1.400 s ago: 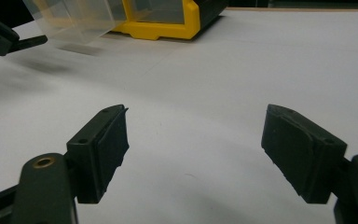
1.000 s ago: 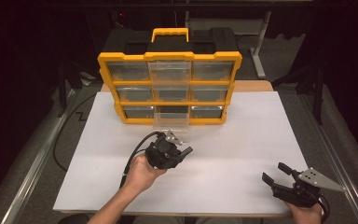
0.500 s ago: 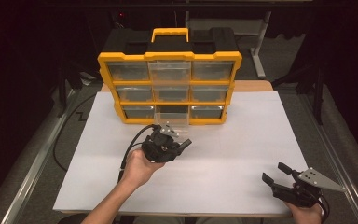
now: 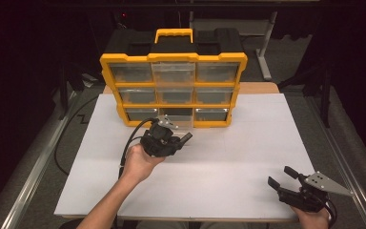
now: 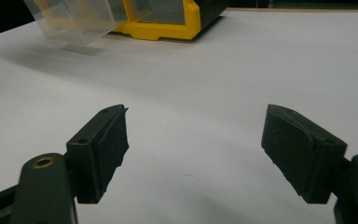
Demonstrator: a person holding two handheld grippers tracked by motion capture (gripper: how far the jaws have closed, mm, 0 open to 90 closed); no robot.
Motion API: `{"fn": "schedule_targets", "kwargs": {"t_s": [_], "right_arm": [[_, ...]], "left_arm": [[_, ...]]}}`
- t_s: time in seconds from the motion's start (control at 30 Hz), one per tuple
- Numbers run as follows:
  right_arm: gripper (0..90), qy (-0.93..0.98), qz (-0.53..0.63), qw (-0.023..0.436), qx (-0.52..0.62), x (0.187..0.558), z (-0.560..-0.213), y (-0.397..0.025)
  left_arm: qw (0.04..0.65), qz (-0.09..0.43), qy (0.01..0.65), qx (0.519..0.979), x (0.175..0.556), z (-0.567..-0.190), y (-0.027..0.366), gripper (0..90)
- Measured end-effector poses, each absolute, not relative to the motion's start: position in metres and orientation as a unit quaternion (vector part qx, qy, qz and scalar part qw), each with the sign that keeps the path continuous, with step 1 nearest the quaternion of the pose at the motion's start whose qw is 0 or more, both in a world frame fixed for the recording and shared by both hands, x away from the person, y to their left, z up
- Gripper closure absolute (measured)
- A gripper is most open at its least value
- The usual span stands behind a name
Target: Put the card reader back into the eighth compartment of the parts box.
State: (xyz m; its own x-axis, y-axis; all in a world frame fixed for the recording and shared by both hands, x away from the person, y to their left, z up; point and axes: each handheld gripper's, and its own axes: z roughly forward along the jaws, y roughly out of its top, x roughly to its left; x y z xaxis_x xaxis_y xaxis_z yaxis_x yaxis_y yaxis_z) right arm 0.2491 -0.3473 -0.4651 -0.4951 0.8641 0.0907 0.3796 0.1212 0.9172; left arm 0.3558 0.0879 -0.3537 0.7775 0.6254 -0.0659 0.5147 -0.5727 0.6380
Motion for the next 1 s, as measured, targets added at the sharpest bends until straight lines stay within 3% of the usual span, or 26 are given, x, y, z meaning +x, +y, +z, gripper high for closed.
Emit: {"fn": "schedule_targets", "kwargs": {"t_s": [1.0], "right_arm": [[22.7, 0.707, 0.497, 0.243, 0.44, 0.249, -0.465, -0.348]], "left_arm": [[0.325, 0.098, 0.377, 0.862, 0.399, -0.355, 0.103, 72.6]]}}
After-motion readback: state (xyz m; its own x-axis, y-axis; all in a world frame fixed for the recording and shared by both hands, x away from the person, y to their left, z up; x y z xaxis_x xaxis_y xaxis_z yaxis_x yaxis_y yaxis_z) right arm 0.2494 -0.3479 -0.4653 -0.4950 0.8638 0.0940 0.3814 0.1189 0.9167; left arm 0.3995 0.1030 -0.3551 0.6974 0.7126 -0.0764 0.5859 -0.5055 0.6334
